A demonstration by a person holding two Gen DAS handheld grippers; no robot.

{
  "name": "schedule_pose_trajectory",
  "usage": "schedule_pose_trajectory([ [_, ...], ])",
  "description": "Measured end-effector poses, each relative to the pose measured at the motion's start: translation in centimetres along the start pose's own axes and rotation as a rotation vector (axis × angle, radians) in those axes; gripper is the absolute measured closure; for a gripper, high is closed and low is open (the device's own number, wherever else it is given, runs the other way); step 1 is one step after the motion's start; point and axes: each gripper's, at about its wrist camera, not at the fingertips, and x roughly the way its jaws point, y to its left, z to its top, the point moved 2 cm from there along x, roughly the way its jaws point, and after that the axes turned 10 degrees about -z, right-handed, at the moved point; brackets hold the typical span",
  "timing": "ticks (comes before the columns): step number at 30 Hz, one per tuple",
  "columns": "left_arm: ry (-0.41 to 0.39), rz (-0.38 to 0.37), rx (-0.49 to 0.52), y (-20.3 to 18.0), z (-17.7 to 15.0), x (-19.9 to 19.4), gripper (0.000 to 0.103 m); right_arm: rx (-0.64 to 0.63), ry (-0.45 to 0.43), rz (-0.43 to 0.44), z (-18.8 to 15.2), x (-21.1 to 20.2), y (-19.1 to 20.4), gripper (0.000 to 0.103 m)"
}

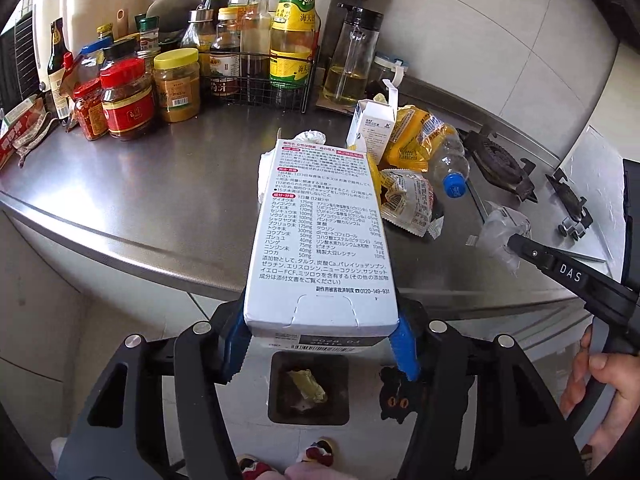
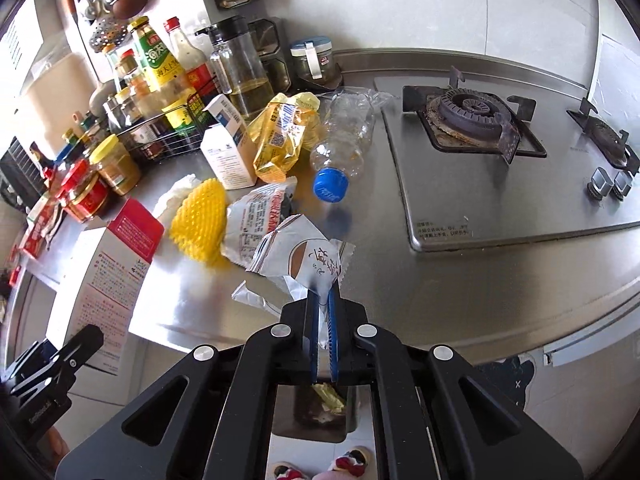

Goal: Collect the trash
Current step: 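Carry the box and bag over the bin and open both tools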

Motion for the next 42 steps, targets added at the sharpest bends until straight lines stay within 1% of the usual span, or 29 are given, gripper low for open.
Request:
schedule_pose_trajectory([
  [5,0.020,-0.036,0.037,0.5,-1.9,-2.4,0.047,0.022,0.008,0.027,-2.3,-2.7,1.4,0.097],
  [9,0.058,-0.070,0.060,0.6,-4.3,-3.5,0.047,0.017,0.056,0.061,-4.9,-3.9,2.6,0.097],
  [12,0.103,-0.077,0.073,1.0,-6.7,-3.4,0.047,0.003,0.109,0.064,-7.5,-3.4,3.2,0.097],
  [16,0.196,-0.081,0.057,1.9,-10.1,-1.5,0.047,0.001,0.206,0.062,-10.8,-0.7,3.5,0.097],
  [18,0.239,-0.085,0.049,2.3,-11.6,-0.1,0.047,0.006,0.255,0.063,-12.4,0.9,3.4,0.097],
  [22,0.308,-0.070,0.050,2.8,-14.2,3.5,0.047,0.005,0.337,0.057,-14.9,4.7,3.5,0.097],
  [28,0.400,-0.055,0.041,4.0,-18.0,10.4,0.047,0.016,0.442,0.049,-18.3,11.5,3.6,0.097],
  [32,0.469,-0.053,0.013,5.2,-20.5,15.5,0.047,0.062,0.516,0.076,-20.6,16.5,3.2,0.097],
  [36,0.518,-0.068,-0.002,6.3,-22.4,20.0,0.047,0.076,0.559,0.078,-22.7,20.9,2.9,0.097],
  [42,0.539,-0.057,-0.032,7.6,-24.2,24.3,0.047,0.101,0.599,0.052,-24.6,25.7,2.2,0.097],
])
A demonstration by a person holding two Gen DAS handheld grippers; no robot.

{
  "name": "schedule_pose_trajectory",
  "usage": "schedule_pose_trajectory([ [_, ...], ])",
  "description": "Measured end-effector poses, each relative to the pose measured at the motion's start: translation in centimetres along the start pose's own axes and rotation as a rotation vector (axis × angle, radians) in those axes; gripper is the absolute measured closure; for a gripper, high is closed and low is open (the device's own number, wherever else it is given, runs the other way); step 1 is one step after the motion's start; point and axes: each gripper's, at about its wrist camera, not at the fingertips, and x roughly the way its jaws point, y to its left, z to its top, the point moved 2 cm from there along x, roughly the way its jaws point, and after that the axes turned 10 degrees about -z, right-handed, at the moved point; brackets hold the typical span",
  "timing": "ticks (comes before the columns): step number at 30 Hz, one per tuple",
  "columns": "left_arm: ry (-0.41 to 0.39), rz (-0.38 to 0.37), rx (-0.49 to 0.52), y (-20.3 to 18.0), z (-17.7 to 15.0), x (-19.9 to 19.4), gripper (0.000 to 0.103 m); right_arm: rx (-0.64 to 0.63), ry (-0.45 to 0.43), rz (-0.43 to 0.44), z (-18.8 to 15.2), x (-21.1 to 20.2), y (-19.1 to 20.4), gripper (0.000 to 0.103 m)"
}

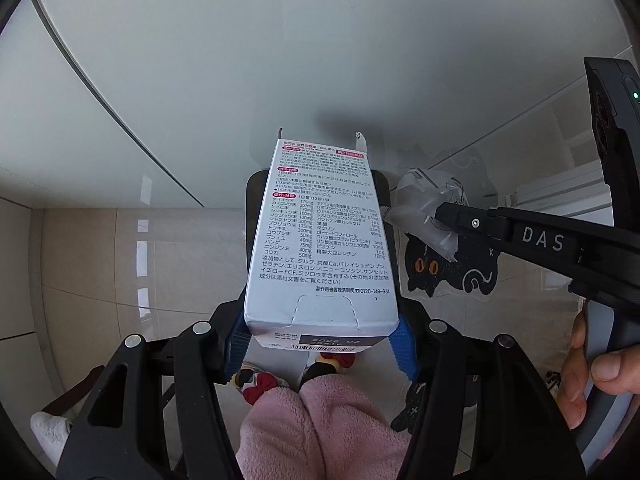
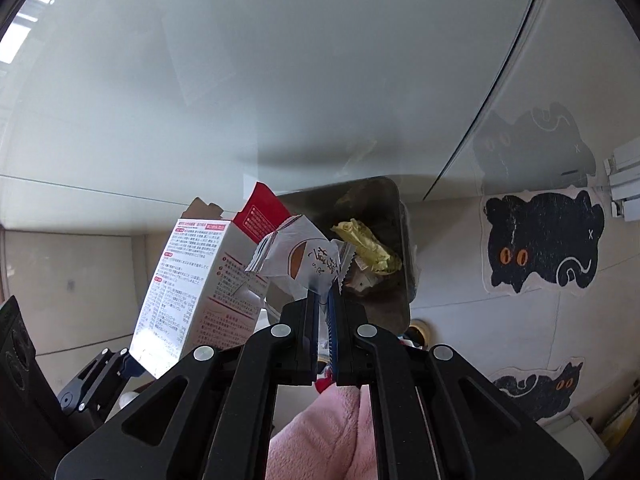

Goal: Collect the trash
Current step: 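Carry the box and bag over the bin and open both tools, then raise both tools back toward the counter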

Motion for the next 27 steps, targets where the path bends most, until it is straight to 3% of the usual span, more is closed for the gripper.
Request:
schedule_pose_trajectory([
  [11,0.029,-0.024,-0.041,1.3,-0.2,2.9,0.043,0.101,0.052,0.046,1.0,3.2,-0.2,0.090],
  [12,0.025,-0.027,-0.041,1.2,0.1,2.7,0.042,0.107,0.053,0.048,1.1,3.2,-0.3,0.087],
  [14,0.023,-0.020,-0.035,1.0,0.1,2.5,0.039,0.121,0.043,0.059,1.3,3.0,-0.5,0.048],
  [15,0.021,-0.018,-0.033,0.9,0.2,2.3,0.037,0.126,0.039,0.065,1.3,2.8,-0.6,0.043],
  [21,0.004,-0.009,-0.029,0.5,0.9,0.2,0.034,0.131,0.022,0.069,2.0,0.9,-0.5,0.040],
  [24,-0.007,-0.012,-0.034,0.4,0.9,-1.6,0.030,0.129,0.005,0.066,2.2,-1.1,-0.2,0.031],
  [27,-0.029,-0.019,-0.025,-0.1,0.9,-3.7,0.025,0.135,-0.028,0.059,2.1,-3.7,-0.2,0.016],
])
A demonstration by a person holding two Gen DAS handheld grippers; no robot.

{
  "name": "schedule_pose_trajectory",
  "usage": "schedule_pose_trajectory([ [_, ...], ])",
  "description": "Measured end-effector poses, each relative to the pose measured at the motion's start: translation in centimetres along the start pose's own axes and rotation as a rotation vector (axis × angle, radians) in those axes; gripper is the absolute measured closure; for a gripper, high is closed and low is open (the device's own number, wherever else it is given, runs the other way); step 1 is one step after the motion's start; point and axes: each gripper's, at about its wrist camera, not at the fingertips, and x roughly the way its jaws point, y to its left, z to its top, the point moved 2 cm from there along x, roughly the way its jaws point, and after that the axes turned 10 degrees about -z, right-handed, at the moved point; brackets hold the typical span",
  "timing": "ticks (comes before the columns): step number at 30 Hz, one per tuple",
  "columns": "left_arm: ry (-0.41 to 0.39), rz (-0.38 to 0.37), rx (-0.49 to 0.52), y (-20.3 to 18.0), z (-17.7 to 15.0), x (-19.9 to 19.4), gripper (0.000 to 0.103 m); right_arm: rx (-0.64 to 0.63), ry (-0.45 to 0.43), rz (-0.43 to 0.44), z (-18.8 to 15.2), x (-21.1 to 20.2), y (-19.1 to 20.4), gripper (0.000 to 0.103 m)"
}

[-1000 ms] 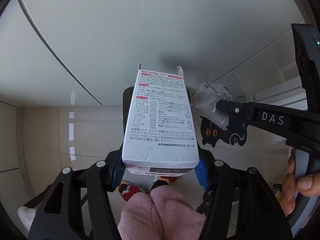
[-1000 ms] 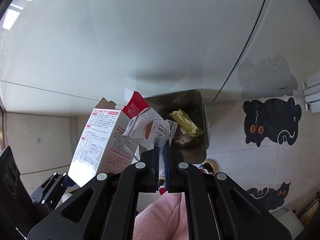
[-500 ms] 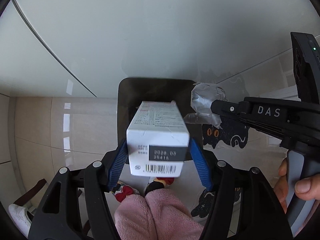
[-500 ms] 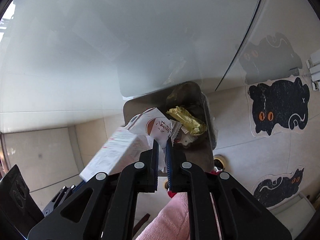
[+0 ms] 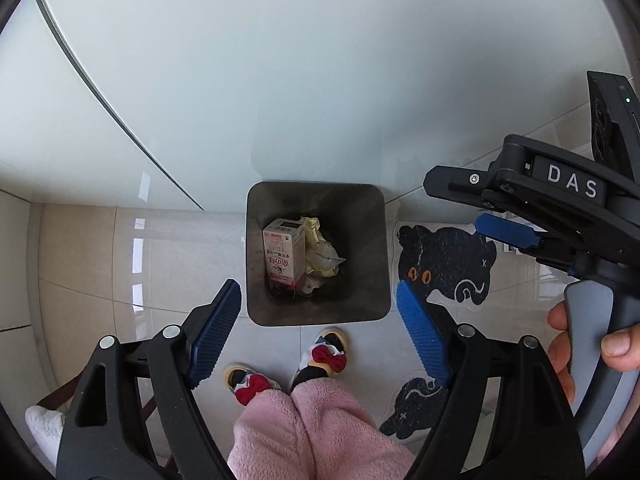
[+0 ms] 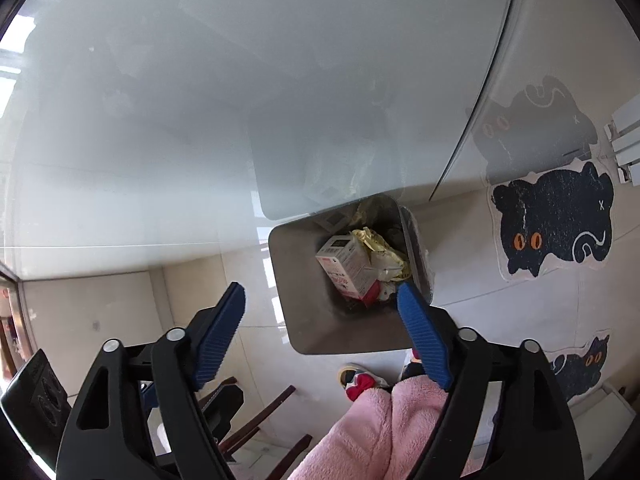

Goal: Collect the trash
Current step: 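Raise both tools back toward the counter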

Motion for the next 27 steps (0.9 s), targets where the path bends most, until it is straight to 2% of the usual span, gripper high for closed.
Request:
schedule_pose_trajectory([
  [4,-0.033,-0.009,0.028,-1.5,0.3,-3.6,0.014,-0.010,-0.040,0.004,-0.3,-4.1,0.3,0.003],
  [9,-0.084,-0.027,0.047,-3.1,0.7,-8.1,0.008,-0.030,-0.099,0.002,-0.8,-9.4,0.8,0.003],
  [15,-0.142,-0.029,0.099,-4.6,0.9,-13.5,0.008,-0.022,-0.179,0.013,-1.5,-15.2,1.0,0.003],
  [20,-0.209,-0.040,0.130,-5.6,1.2,-18.0,0.008,-0.005,-0.278,0.041,-2.0,-20.8,1.2,0.003],
  [27,-0.320,-0.045,0.151,-6.4,2.8,-23.1,0.008,-0.016,-0.410,0.066,-0.8,-27.1,1.9,0.003],
])
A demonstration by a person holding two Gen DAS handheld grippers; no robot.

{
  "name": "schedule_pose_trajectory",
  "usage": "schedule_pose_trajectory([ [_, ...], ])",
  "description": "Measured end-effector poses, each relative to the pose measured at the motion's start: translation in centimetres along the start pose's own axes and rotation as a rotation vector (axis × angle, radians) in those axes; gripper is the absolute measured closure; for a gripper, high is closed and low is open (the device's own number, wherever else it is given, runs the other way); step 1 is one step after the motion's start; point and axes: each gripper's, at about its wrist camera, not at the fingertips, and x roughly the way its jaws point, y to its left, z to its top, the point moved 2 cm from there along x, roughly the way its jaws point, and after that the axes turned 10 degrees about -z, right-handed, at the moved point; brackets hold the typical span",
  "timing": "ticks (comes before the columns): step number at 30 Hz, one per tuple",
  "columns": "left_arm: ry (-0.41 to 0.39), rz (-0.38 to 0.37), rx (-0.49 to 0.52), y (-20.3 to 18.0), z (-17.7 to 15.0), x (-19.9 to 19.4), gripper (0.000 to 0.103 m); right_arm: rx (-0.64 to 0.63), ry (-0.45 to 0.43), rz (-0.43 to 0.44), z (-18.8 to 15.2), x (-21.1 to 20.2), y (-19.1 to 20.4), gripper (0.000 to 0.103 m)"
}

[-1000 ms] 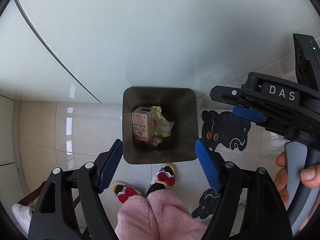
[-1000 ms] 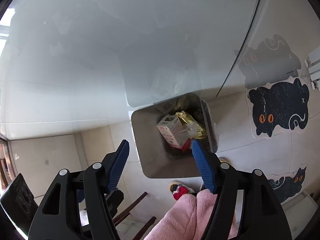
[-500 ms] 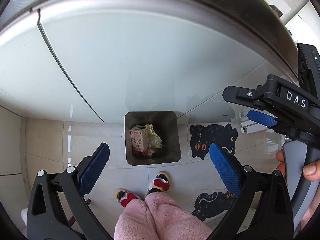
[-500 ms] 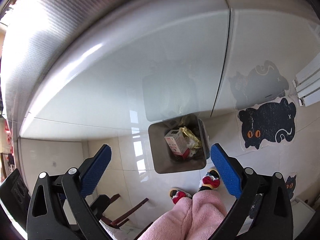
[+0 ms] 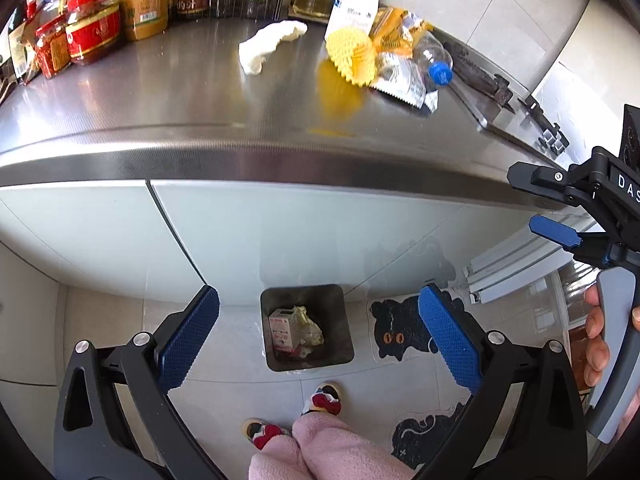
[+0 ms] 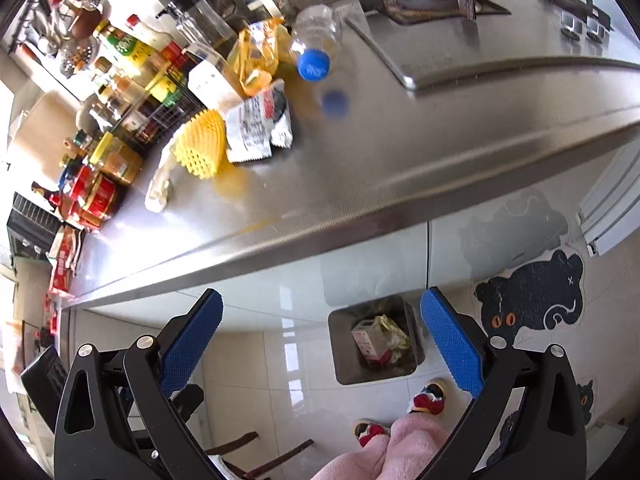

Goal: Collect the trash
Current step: 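Raise both tools back toward the counter, then grasp the yellow foam net with the left tool while the right tool grasps the printed snack bag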

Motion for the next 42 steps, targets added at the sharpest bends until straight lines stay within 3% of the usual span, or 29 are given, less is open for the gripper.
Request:
schedule_pose_trajectory([
  [11,-0.125,0.001,0.030,-0.5,7.0,-2.1,0.008,-0.028,-0.066,0.036,5.2,-0.7,1.9,0.003],
  [13,-0.143,-0.006,0.049,-0.8,8.4,-2.0,0.015,-0.054,-0.078,0.043,6.4,-0.4,2.5,0.006],
  [14,-0.149,-0.014,0.056,-1.0,9.1,-1.8,0.020,-0.070,-0.077,0.048,7.0,0.0,3.0,0.013],
  [15,-0.148,-0.026,0.061,-1.3,9.7,-1.6,0.029,-0.082,-0.069,0.055,7.7,0.4,3.4,0.016],
  [17,-0.142,-0.041,0.071,-1.7,11.0,-0.7,0.034,-0.092,-0.063,0.063,9.1,1.1,3.9,0.021],
  [26,-0.117,-0.062,0.100,-3.0,15.1,3.5,0.034,-0.089,-0.002,0.079,13.0,5.4,4.5,0.021],
  [32,-0.091,-0.057,0.088,-2.9,16.6,6.1,0.039,-0.087,0.056,0.107,13.8,7.8,4.7,0.030],
  [38,-0.085,-0.045,0.049,-2.0,17.6,7.5,0.041,-0.102,0.086,0.126,14.2,9.2,5.2,0.031],
  [42,-0.056,-0.036,0.066,-2.1,17.8,8.4,0.058,-0.106,0.111,0.142,14.1,10.1,5.6,0.038],
])
